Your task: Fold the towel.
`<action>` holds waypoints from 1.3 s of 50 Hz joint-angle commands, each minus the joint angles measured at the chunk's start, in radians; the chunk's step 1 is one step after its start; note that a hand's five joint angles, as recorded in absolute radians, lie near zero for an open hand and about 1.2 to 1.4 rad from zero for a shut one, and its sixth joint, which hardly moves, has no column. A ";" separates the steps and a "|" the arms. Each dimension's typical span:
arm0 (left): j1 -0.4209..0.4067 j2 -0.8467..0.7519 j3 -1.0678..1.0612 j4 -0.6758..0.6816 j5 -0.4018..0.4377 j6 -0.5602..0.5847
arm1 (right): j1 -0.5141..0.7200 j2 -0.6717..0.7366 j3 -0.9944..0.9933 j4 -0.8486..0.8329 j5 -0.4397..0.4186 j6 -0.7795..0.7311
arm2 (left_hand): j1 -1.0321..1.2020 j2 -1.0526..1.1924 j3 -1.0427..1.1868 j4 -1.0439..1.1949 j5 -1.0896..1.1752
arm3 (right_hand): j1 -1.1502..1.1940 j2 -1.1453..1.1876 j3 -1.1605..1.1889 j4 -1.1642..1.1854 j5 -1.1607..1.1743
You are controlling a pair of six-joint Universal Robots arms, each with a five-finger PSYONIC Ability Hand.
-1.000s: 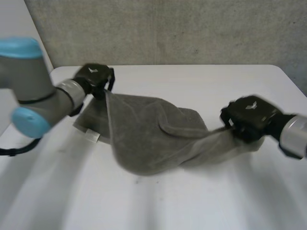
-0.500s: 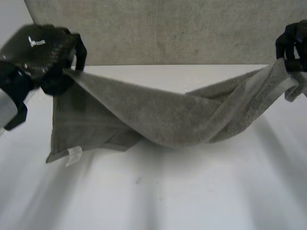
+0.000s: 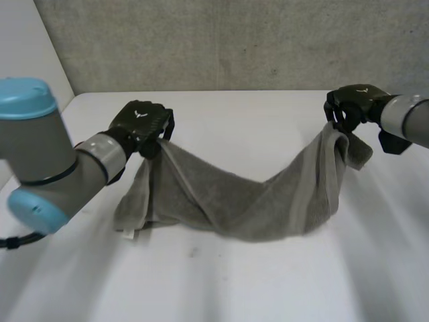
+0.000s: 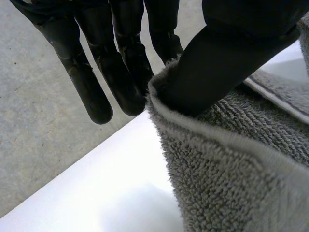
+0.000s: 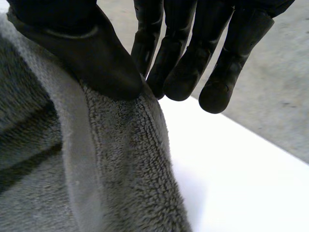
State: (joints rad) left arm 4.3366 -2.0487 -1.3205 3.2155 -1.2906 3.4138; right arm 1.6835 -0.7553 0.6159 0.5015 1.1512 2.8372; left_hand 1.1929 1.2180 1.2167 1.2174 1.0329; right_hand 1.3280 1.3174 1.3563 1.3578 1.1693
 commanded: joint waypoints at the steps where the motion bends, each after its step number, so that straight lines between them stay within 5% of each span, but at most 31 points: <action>1: -0.003 -0.216 0.274 -0.006 -0.062 -0.004 | 0.071 0.261 -0.387 -0.040 0.157 0.014 | 0.203 0.178 0.180 0.179 0.189 | -0.872 -0.861 -0.900 -0.901 -0.888; 4: -0.005 -0.257 0.333 -0.010 -0.143 -0.002 | 0.078 0.261 -0.445 -0.037 0.218 0.016 | 0.203 0.178 0.180 0.179 0.189 | -1.026 -1.015 -1.054 -1.055 -1.041; 11: -0.005 -0.239 0.305 -0.045 -0.165 -0.004 | 0.078 0.134 -0.372 -0.004 0.231 0.025 | 0.203 0.178 0.180 0.179 0.189 | -1.043 -1.033 -1.072 -1.073 -1.059; 21: -0.003 -0.156 0.184 -0.054 -0.161 -0.001 | 0.073 -0.250 0.282 -0.061 0.030 -0.103 | 0.203 0.178 0.180 0.179 0.189 | -1.014 -1.004 -1.042 -1.044 -1.030; 32: -0.005 -0.114 0.087 -0.052 -0.162 -0.004 | 0.139 -0.481 0.933 -0.444 0.010 -0.131 | 0.203 0.178 0.180 0.179 0.189 | -0.912 -0.901 -0.940 -0.941 -0.927; 43: -0.003 -0.108 0.053 -0.049 -0.162 -0.004 | 0.202 -0.475 1.226 -0.737 0.021 -0.229 | 0.203 0.178 0.180 0.179 0.189 | -0.776 -0.766 -0.805 -0.806 -0.792; 57: -0.003 -0.104 0.044 -0.049 -0.164 -0.005 | 0.214 -0.345 1.216 -0.899 0.137 -0.404 | 0.203 0.178 0.180 0.179 0.189 | -0.559 -0.548 -0.587 -0.589 -0.575; 63: -0.003 -0.104 0.037 -0.049 -0.162 -0.005 | 0.213 -0.302 1.185 -0.949 0.154 -0.453 | 0.203 0.178 0.180 0.179 0.189 | -0.265 -0.255 -0.294 -0.295 -0.281; 65: -0.003 -0.104 0.035 -0.049 -0.162 -0.005 | 0.211 -0.294 1.167 -0.960 0.159 -0.459 | 0.203 0.178 0.180 0.179 0.189 | 0.066 0.077 0.038 0.036 0.050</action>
State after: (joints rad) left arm 4.3335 -2.1523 -1.2774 3.1661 -1.4542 3.4082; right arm 1.8971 -1.0749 1.8174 -0.4263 1.3002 2.4019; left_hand 1.1929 1.2182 1.2168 1.2176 1.0329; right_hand 1.0499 1.0510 1.0448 1.0349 0.8603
